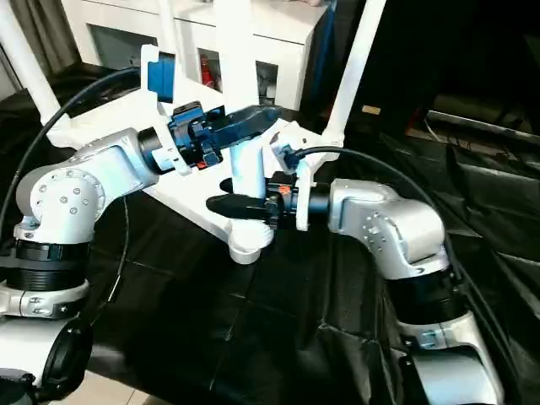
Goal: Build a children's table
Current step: Pick table leg
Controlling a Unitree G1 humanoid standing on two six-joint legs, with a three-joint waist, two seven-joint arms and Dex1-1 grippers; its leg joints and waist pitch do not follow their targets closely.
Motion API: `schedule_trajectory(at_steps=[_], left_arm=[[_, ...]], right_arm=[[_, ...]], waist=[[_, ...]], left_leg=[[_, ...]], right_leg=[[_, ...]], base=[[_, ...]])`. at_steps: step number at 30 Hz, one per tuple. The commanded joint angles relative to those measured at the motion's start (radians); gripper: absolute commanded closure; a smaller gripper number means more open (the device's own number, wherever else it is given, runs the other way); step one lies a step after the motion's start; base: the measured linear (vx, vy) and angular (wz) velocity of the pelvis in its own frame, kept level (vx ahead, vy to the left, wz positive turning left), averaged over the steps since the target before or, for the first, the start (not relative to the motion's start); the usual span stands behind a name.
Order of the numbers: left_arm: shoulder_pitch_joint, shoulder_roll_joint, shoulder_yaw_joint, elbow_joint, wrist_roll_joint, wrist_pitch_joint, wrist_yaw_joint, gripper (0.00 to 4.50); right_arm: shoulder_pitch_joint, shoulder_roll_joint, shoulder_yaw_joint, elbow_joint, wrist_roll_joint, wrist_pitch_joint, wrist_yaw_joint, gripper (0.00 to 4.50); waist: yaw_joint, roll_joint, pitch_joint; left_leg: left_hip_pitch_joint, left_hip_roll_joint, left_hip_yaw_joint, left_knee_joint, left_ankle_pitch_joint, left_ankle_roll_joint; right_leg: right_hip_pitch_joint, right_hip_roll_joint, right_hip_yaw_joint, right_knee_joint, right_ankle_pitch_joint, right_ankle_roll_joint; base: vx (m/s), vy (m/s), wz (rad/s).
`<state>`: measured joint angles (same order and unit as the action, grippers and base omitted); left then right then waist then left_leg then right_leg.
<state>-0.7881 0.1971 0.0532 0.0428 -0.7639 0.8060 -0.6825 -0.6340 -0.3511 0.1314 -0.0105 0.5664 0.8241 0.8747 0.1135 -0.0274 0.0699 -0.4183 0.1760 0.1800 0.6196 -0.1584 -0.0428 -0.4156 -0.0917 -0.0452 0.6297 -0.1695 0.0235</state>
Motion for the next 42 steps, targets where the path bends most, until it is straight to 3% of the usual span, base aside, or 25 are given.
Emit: schedule_trajectory(at_steps=[1, 2, 3, 4, 6, 7, 12, 13, 18, 26, 28, 31, 34, 36, 37, 42], left_arm=[[-0.026, -0.023, -0.003, 0.031, 0.046, -0.007, 0.079, 1.88], [-0.026, -0.023, -0.003, 0.031, 0.046, -0.007, 0.079, 1.82], [-0.044, -0.036, -0.009, 0.072, 0.116, -0.044, 0.164, 1.64], [-0.057, -0.045, -0.012, 0.103, 0.167, -0.066, 0.236, 1.64], [-0.079, -0.064, -0.007, 0.158, 0.228, -0.093, 0.344, 1.48], [-0.084, -0.072, -0.001, 0.171, 0.238, -0.103, 0.369, 1.48], [-0.112, -0.11, 0.072, 0.22, 0.24, -0.143, 0.477, 1.48], [-0.114, -0.114, 0.08, 0.221, 0.239, -0.144, 0.481, 1.73], [-0.112, -0.126, 0.09, 0.202, 0.228, -0.13, 0.49, 1.93], [-0.117, -0.133, 0.087, 0.206, 0.22, -0.14, 0.491, 2.56], [-0.115, -0.128, 0.078, 0.198, 0.22, -0.13, 0.468, 2.64], [-0.108, -0.109, 0.045, 0.162, 0.205, -0.107, 0.394, 2.65], [-0.1, -0.084, 0.012, 0.127, 0.188, -0.078, 0.323, 2.68], [-0.086, -0.046, -0.031, 0.093, 0.18, -0.056, 0.245, 2.68], [-0.069, -0.006, -0.067, 0.052, 0.157, -0.03, 0.156, 2.68], [-0.04, 0.057, -0.101, -0.039, 0.097, -0.018, -0.016, 2.68]], right_arm=[[0.0, 0.006, 0.017, 0.011, -0.063, -0.05, -0.059, 2.54], [0.0, 0.006, 0.017, 0.011, -0.063, -0.05, -0.059, 2.54], [-0.001, 0.033, 0.024, 0.022, -0.109, -0.085, -0.122, 2.54], [-0.002, 0.046, 0.034, 0.031, -0.139, -0.105, -0.159, 2.54], [-0.003, 0.075, 0.044, 0.053, -0.182, -0.131, -0.222, 2.54], [-0.003, 0.085, 0.047, 0.06, -0.195, -0.14, -0.242, 2.54], [-0.011, 0.142, 0.053, 0.119, -0.284, -0.193, -0.386, 2.54], [-0.013, 0.147, 0.052, 0.126, -0.294, -0.199, -0.397, 2.54], [-0.017, 0.165, 0.051, 0.144, -0.32, -0.223, -0.427, 2.54], [-0.019, 0.187, 0.046, 0.163, -0.342, -0.262, -0.444, 2.54], [-0.023, 0.202, 0.019, 0.164, -0.305, -0.263, -0.419, 1.84], [-0.027, 0.197, 0.003, 0.146, -0.265, -0.241, -0.371, 1.81], [-0.03, 0.182, -0.009, 0.132, -0.222, -0.207, -0.313, 1.39], [-0.033, 0.144, -0.022, 0.106, -0.15, -0.155, -0.209, 1.34], [-0.026, 0.073, -0.02, 0.059, -0.08, -0.1, -0.072, 1.32], [-0.006, -0.02, -0.009, 0.013, -0.032, -0.064, 0.067, 1.3]], waist=[[-0.002, -0.008, -0.081], [-0.001, -0.008, -0.081], [-0.003, -0.008, -0.08], [-0.005, -0.011, -0.081], [-0.005, -0.012, -0.081], [-0.005, -0.014, -0.083], [-0.007, -0.016, -0.085], [-0.006, -0.013, -0.086], [-0.007, -0.011, -0.087], [-0.007, -0.009, -0.083], [-0.008, -0.005, -0.082], [-0.008, -0.007, -0.082], [-0.008, -0.004, -0.083], [-0.005, -0.002, -0.083], [-0.001, 0.002, -0.083], [0.002, 0.001, -0.083]], left_leg=[[0.039, 0.043, -0.013, -0.085, -0.241, -0.077], [0.039, 0.042, -0.013, -0.085, -0.242, -0.076], [0.033, 0.044, -0.016, -0.088, -0.237, -0.079], [0.036, 0.043, -0.016, -0.087, -0.246, -0.086], [0.038, 0.042, -0.016, -0.086, -0.255, -0.089], [0.033, 0.042, -0.019, -0.088, -0.242, -0.088], [0.032, 0.038, -0.014, -0.083, -0.212, -0.078], [0.032, 0.039, -0.016, -0.083, -0.203, -0.073], [0.033, 0.039, -0.014, -0.081, -0.195, -0.06], [0.036, 0.04, -0.016, -0.086, -0.244, -0.066], [0.036, 0.04, -0.017, -0.087, -0.265, -0.071], [0.038, 0.041, -0.018, -0.088, -0.275, -0.066], [0.038, 0.042, -0.018, -0.088, -0.258, -0.063], [0.041, 0.042, -0.016, -0.086, -0.249, -0.055], [0.041, 0.042, -0.016, -0.085, -0.246, -0.045], [0.037, 0.042, -0.015, -0.085, -0.237, -0.047]], right_leg=[[0.035, -0.049, 0.033, -0.079, -0.289, -0.152], [0.038, -0.05, 0.034, -0.079, -0.293, -0.152], [0.04, -0.051, 0.033, -0.079, -0.3, -0.142], [0.037, -0.049, 0.033, -0.082, -0.311, -0.13], [0.036, -0.051, 0.034, -0.085, -0.321, -0.121], [0.042, -0.052, 0.032, -0.082, -0.308, -0.113], [0.041, -0.049, 0.032, -0.078, -0.252, -0.133], [0.043, -0.048, 0.031, -0.075, -0.232, -0.14], [0.044, -0.047, 0.031, -0.071, -0.187, -0.156], [0.043, -0.047, 0.032, -0.078, -0.236, -0.144], [0.041, -0.047, 0.032, -0.08, -0.258, -0.137], [0.041, -0.047, 0.031, -0.08, -0.258, -0.134], [0.041, -0.046, 0.031, -0.075, -0.232, -0.146], [0.04, -0.046, 0.031, -0.073, -0.206, -0.163], [0.043, -0.043, 0.031, -0.071, -0.191, -0.173], [0.047, -0.049, 0.031, -0.068, -0.189, -0.189]], base=[[0.0, 0.0, 0.0], [0.0, 0.0, 0.0], [0.0, 0.0, 0.0], [0.0, 0.0, 0.0], [0.0, 0.0, 0.0], [0.0, 0.0, 0.0], [0.0, 0.0, 0.0], [0.0, 0.0, 0.0], [0.0, 0.0, 0.0], [0.0, 0.0, 0.0], [0.0, 0.0, 0.0], [0.0, 0.0, 0.0], [0.0, 0.0, 0.0], [0.0, 0.0, 0.0], [0.0, 0.0, 0.0], [0.0, 0.0, 0.0]])
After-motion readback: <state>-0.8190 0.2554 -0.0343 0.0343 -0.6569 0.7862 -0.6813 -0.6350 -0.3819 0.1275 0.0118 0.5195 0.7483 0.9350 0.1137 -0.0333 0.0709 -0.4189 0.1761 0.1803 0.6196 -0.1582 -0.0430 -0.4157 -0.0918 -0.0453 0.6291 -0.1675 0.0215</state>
